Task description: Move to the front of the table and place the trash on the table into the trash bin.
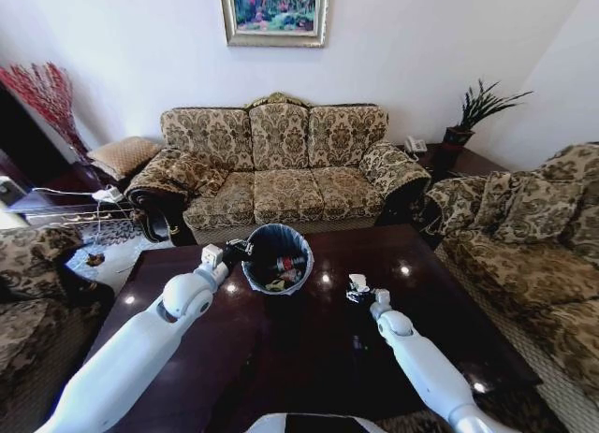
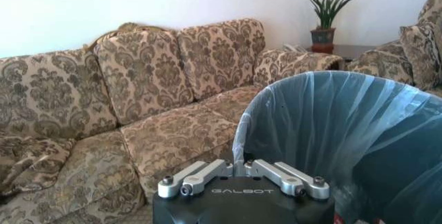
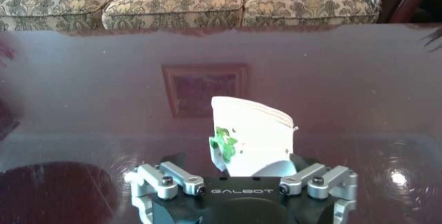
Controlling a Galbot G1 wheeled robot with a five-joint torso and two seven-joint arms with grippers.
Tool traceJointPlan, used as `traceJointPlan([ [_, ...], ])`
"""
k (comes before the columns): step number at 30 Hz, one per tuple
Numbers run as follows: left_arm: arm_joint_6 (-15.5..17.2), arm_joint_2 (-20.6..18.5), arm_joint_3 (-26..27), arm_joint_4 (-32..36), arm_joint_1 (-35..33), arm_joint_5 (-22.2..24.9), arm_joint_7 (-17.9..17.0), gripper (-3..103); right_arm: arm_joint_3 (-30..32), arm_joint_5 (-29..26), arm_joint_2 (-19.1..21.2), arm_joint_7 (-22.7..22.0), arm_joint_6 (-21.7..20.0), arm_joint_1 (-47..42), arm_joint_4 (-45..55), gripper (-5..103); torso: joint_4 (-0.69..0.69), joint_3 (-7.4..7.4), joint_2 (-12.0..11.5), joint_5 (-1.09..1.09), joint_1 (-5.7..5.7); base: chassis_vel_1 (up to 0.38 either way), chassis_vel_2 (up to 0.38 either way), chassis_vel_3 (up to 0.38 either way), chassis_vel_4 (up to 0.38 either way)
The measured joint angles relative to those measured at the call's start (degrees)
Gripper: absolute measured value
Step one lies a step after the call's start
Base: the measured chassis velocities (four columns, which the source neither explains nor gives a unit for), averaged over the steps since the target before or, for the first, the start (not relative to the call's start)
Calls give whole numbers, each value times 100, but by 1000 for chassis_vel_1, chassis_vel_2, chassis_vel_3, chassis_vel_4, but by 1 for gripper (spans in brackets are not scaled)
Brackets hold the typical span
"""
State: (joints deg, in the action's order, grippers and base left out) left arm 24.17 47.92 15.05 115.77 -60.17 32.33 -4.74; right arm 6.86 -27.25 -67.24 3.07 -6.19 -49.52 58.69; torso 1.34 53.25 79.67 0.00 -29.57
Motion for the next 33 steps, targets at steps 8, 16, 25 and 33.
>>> traceJointPlan([
  [8,-29,-22,24,-9,2,0,14,2,67,64,-84,8,46,12,-122,70,-1,0,0,0,0,0,0,0,0],
  [16,-85,3,11,-43,6,-9,23,2,176,123,-127,-11,117,-49,-138,40,-1,0,0,0,0,0,0,0,0],
  [25,-100,-8,25,-41,6,-11,31,2,278,241,-77,-119,299,-223,219,37,-1,0,-1,1,0,0,0,0,0],
  [33,-101,-19,50,-19,-13,-6,31,2,225,76,614,-572,112,-688,2990,37,-1,0,-1,1,0,0,0,0,0],
])
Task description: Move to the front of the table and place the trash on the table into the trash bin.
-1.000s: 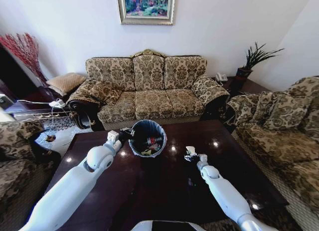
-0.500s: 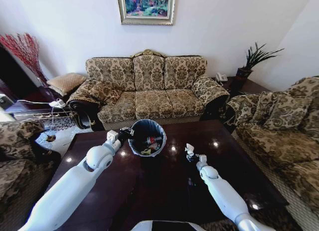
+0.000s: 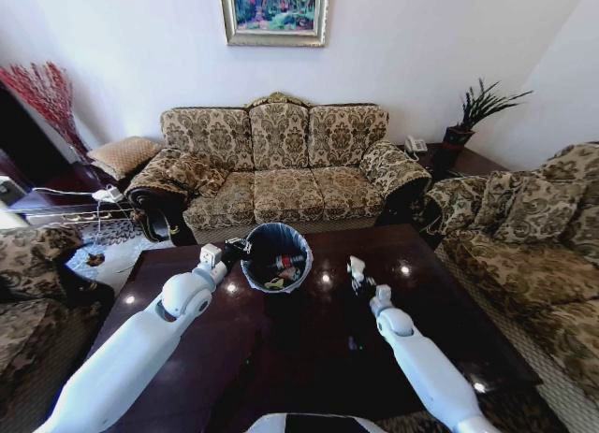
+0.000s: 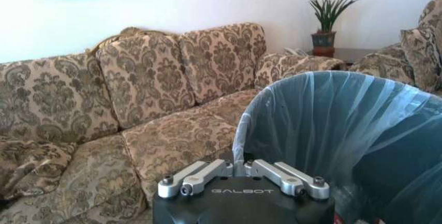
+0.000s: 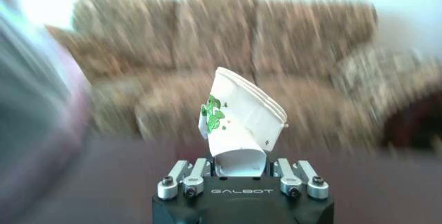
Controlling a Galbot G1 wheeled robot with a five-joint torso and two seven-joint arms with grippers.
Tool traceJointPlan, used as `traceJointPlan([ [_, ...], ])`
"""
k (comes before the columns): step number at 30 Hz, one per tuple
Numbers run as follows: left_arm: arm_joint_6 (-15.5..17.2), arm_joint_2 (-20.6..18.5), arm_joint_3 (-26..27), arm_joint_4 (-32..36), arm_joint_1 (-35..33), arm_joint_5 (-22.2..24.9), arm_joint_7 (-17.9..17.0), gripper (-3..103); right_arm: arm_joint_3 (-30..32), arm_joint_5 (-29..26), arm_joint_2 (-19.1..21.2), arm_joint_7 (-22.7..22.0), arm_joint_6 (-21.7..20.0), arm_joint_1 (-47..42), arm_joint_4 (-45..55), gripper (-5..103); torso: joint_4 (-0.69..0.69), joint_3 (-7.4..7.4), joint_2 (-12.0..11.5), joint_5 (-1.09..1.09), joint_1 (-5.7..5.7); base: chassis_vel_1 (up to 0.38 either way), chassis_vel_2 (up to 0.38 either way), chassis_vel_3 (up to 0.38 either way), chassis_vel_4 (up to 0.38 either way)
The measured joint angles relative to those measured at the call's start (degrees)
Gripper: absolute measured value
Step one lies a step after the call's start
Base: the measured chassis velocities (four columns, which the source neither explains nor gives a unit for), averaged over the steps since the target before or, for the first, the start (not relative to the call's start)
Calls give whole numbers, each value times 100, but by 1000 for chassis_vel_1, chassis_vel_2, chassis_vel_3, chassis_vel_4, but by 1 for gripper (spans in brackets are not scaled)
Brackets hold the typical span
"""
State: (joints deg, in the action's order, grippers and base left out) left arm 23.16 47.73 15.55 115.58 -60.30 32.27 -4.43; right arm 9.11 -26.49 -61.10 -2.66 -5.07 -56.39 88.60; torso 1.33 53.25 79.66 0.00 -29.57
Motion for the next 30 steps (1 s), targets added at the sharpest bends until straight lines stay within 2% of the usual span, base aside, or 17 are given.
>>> traceJointPlan([
  [1,0,6,-4,0,0,-2,-1,2,-15,-126,198,-77,-122,-7,573,37,0,0,0,-1,0,0,0,0,0],
  [2,0,6,-4,0,0,-2,-1,2,-15,-126,198,-77,-122,-7,573,37,0,0,0,-1,0,0,0,0,0],
  [3,0,13,-14,0,0,-6,-2,2,-30,-215,338,-161,-235,14,1058,37,-1,0,0,0,0,0,0,0,0],
  [5,0,59,-84,-10,36,-36,-2,2,-136,-674,782,-367,-554,208,2223,37,0,0,0,-1,0,0,0,0,0],
  [6,0,59,-84,-10,36,-36,-2,2,-136,-674,782,-367,-554,208,2223,37,0,0,0,-1,0,0,0,0,0],
  [8,24,118,-177,-25,77,-77,-12,2,-317,-1242,1202,-495,-787,515,2976,37,0,0,0,-1,0,0,0,0,0],
  [13,74,185,-267,-27,86,-140,-11,2,-810,-2034,1744,-391,-1114,1082,3780,37,0,0,0,0,0,0,0,0,0],
  [14,74,185,-267,-27,86,-140,-11,2,-810,-2034,1744,-391,-1114,1082,3780,37,0,0,0,0,0,0,0,0,0],
  [17,77,202,-320,-59,107,-190,2,2,-1316,-2541,1953,-320,-1318,1361,4173,37,0,0,0,0,0,0,0,0,0],
  [24,102,244,-355,-59,156,-191,7,2,-1890,-2657,2045,-168,-1494,1417,4180,37,-1,0,0,0,0,0,0,0,0],
  [30,105,237,-322,-46,120,-191,9,2,-1982,-2096,2078,204,-1537,1362,3867,35,0,0,0,0,0,0,0,0,0],
])
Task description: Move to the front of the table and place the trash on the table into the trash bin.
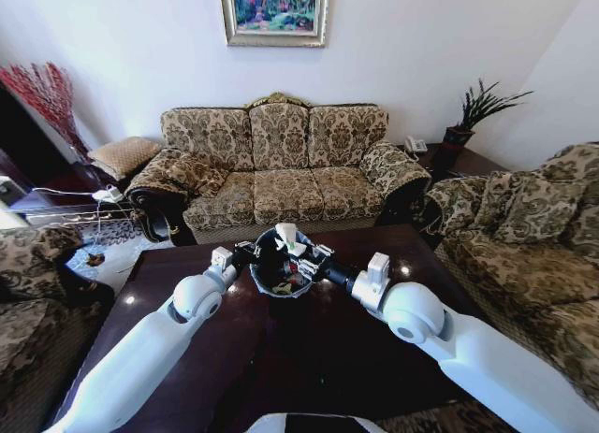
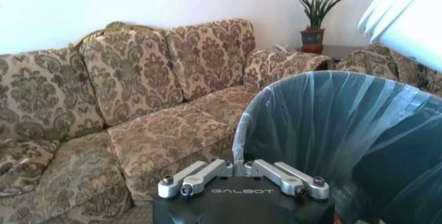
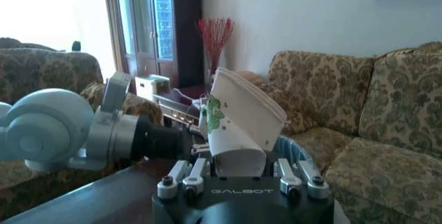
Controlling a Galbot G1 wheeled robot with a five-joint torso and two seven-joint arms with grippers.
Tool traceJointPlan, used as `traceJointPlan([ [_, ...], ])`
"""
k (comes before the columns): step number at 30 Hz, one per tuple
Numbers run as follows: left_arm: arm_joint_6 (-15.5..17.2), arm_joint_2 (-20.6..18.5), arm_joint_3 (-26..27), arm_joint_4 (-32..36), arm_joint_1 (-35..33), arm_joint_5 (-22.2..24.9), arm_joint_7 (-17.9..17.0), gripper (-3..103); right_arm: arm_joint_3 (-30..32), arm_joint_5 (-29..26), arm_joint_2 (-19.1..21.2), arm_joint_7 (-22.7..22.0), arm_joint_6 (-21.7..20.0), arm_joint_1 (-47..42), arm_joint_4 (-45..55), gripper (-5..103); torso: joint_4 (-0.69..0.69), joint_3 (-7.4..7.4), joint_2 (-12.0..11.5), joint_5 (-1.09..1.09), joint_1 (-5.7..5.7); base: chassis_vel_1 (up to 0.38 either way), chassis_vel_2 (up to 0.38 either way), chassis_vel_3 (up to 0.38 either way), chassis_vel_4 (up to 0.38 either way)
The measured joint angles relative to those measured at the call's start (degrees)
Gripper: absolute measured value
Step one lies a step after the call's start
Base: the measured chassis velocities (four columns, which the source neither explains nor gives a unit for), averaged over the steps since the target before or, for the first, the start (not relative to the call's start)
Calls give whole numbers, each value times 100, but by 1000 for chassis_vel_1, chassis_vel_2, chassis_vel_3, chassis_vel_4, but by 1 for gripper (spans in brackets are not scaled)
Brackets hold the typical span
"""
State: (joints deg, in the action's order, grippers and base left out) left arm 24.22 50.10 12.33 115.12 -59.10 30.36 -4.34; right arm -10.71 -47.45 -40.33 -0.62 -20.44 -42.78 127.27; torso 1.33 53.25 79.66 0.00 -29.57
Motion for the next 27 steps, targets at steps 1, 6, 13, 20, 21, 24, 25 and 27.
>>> traceJointPlan([
  [1,0,0,0,0,0,0,0,2,0,0,0,0,0,0,0,35,0,0,0,0,0,0,0,0,0],
  [6,3,-25,46,38,-35,11,-1,2,-54,41,-13,7,-57,38,-32,35,0,0,0,0,0,0,0,0,0],
  [13,41,-93,62,101,-37,36,-7,2,-144,196,-40,-55,-31,34,-29,35,0,0,0,-1,0,0,0,0,0],
  [20,82,-161,89,176,-16,104,-19,2,-66,247,-4,-54,-19,20,-30,42,0,0,0,0,0,0,0,0,0],
  [21,82,-161,89,176,-16,104,-19,2,-66,247,-4,-54,-19,20,-30,42,0,0,0,0,0,0,0,0,0],
  [24,87,-161,89,185,-16,107,-19,2,-50,247,-17,-53,-24,20,-30,54,0,0,0,0,0,0,0,0,0],
  [25,88,-158,89,187,-16,107,-19,2,-50,245,-23,-53,-27,19,-26,54,0,0,0,0,0,0,0,0,0],
  [27,88,-154,89,190,-18,107,-19,2,-50,244,-30,-52,-29,16,-24,59,0,0,0,-1,0,0,0,0,0],
])
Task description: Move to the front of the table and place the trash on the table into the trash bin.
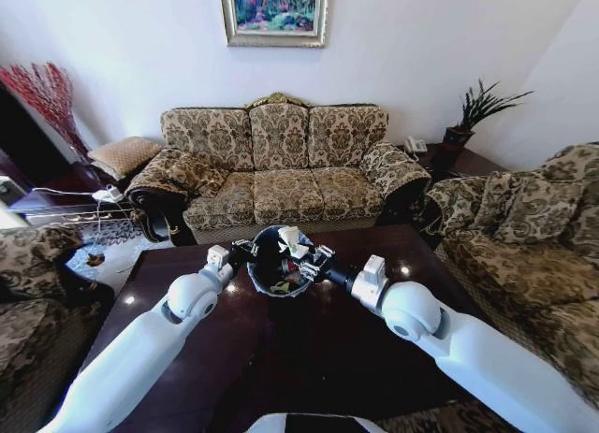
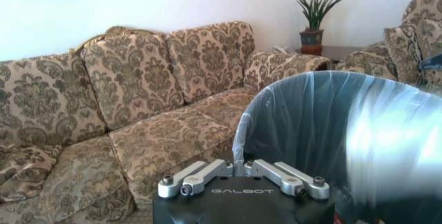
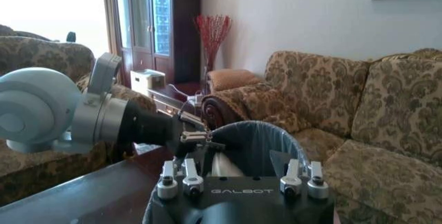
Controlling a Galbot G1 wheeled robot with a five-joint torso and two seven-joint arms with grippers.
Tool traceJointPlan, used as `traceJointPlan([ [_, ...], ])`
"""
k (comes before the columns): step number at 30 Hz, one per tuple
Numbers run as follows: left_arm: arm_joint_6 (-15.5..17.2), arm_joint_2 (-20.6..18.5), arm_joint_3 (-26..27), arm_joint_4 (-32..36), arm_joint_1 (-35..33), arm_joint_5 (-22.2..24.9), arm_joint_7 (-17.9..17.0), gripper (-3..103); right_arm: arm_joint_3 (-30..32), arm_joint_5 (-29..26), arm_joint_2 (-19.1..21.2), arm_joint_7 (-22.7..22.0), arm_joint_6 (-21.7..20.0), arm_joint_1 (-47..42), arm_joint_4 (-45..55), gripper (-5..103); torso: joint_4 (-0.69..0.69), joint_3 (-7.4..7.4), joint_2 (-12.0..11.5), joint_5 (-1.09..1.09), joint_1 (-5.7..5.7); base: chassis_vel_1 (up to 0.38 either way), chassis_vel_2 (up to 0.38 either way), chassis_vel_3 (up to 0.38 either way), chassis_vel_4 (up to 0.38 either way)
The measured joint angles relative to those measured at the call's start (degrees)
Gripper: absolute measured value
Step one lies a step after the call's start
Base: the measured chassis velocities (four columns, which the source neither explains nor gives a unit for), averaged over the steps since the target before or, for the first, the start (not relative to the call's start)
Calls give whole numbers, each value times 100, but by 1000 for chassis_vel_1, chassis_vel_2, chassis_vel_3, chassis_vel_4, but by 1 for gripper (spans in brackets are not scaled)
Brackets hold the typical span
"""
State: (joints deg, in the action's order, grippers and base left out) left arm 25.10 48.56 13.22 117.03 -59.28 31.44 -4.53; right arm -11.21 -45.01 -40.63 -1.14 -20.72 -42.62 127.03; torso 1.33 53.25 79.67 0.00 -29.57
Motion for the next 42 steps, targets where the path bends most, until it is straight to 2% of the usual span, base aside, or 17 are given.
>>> traceJointPlan([
  [3,2,4,0,8,-9,0,0,2,-6,0,-21,0,-2,-7,1,76,0,0,0,0,0,0,0,0,0],
  [4,2,4,0,8,-9,0,0,2,-6,0,-21,0,-2,-7,1,76,0,0,0,0,0,0,0,0,0],
  [7,2,1,3,11,-13,-1,-1,2,-10,3,-34,-5,-2,-15,7,91,0,0,0,0,0,0,0,0,0],
  [8,2,1,3,11,-13,-1,-1,2,-10,3,-34,-5,-2,-15,7,91,0,0,0,0,0,0,0,0,0],
  [10,2,0,11,15,-23,-3,-2,2,68,3,-36,-22,6,-28,63,99,0,0,0,0,0,0,0,0,0],
  [18,8,62,137,14,-92,-2,-33,2,382,-113,51,-425,188,-103,264,100,0,0,1,0,0,0,0,0,0],
  [21,10,101,396,30,-252,60,-97,2,732,-103,93,-935,326,-341,82,100,0,0,1,0,0,0,0,0,0],
  [25,10,157,626,119,-437,109,-178,2,974,-9,65,-1140,347,-522,-51,100,1,0,1,1,-1,0,0,0,0],
  [28,11,299,1102,284,-899,77,-190,2,1620,159,-111,-1383,322,-1078,-193,100,0,0,1,0,0,0,0,0,0],
  [29,11,299,1102,284,-899,77,-190,2,1620,159,-111,-1383,322,-1078,-193,100,0,0,1,0,0,0,0,0,0],
  [31,4,363,1436,409,-1197,62,-138,2,2151,282,-250,-1416,308,-1501,-226,100,2,0,1,-1,0,0,0,0,0],
  [32,4,363,1436,409,-1197,62,-138,2,2151,282,-250,-1416,308,-1501,-226,100,2,0,1,-1,0,0,0,0,0],
  [36,-95,553,2161,722,-1771,-8,-5,2,3364,639,-598,-1212,364,-2692,-138,100,-1,0,1,0,0,0,0,0,0],
  [37,-95,553,2161,722,-1771,-8,-5,2,3364,639,-598,-1212,364,-2692,-138,100,-1,0,1,0,0,0,0,0,0],
  [42,-257,850,2880,932,-2264,-157,79,2,4419,1163,-1210,-745,620,-3821,-52,100,-2,-1,2,2,1,0,0,0,0],
])
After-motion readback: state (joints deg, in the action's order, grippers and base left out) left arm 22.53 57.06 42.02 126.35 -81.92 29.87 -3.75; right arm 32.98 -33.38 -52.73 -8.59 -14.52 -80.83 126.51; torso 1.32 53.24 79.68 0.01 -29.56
